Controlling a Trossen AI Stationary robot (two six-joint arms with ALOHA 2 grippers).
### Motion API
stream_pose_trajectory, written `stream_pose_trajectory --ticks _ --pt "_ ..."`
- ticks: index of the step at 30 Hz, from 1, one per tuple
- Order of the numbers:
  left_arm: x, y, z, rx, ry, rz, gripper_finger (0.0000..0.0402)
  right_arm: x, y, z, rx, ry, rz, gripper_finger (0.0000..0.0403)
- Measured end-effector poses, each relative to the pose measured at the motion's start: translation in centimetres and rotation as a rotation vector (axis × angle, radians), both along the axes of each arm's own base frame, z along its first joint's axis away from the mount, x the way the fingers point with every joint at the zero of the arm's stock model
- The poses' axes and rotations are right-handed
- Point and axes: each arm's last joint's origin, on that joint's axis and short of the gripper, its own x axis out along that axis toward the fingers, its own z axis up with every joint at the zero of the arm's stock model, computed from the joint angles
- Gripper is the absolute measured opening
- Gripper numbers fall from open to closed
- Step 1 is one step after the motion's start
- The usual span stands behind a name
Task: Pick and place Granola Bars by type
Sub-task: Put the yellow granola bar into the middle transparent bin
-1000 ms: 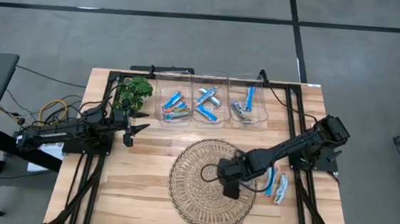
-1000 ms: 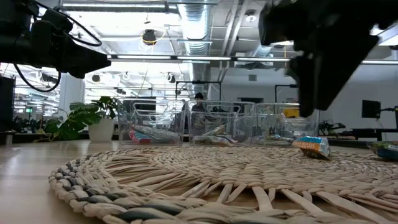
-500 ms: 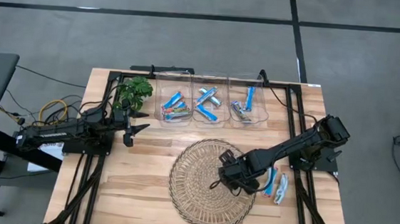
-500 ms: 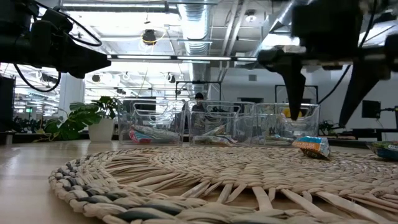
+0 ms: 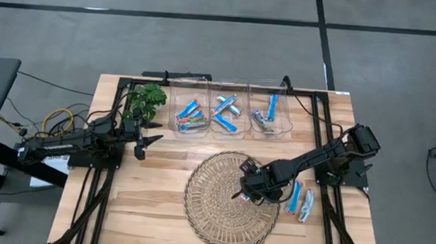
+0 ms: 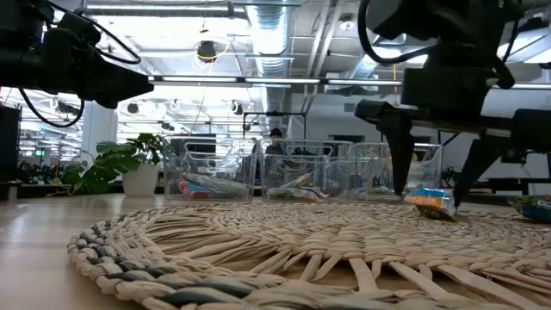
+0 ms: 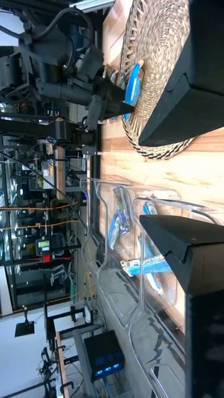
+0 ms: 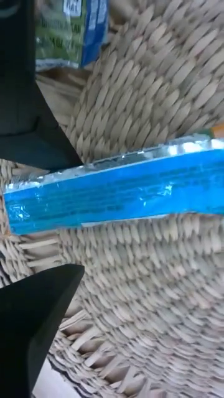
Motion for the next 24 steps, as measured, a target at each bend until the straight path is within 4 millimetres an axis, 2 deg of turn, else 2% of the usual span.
stream_pose_trajectory --ticks 4,14,19,24 --pt "0.0 0.0 0.0 0.000 0.000 0.000 0.0183 0.0 0.0 0.0 0.001 0.002 0.002 0.0209" --pt "0.0 0.0 0.0 0.000 0.000 0.000 0.0183 -0.2 0.1 -0.1 0.055 0.027 -0.030 0.0073" --pt "0.0 0.0 0.0 0.000 0.000 0.000 0.0183 0.7 0.5 0.7 0.123 -0.061 -0.167 0.0053" --pt "0.0 0.0 0.0 0.000 0.000 0.000 0.0183 2.3 0.7 3.2 0.306 -0.275 -0.349 0.0052"
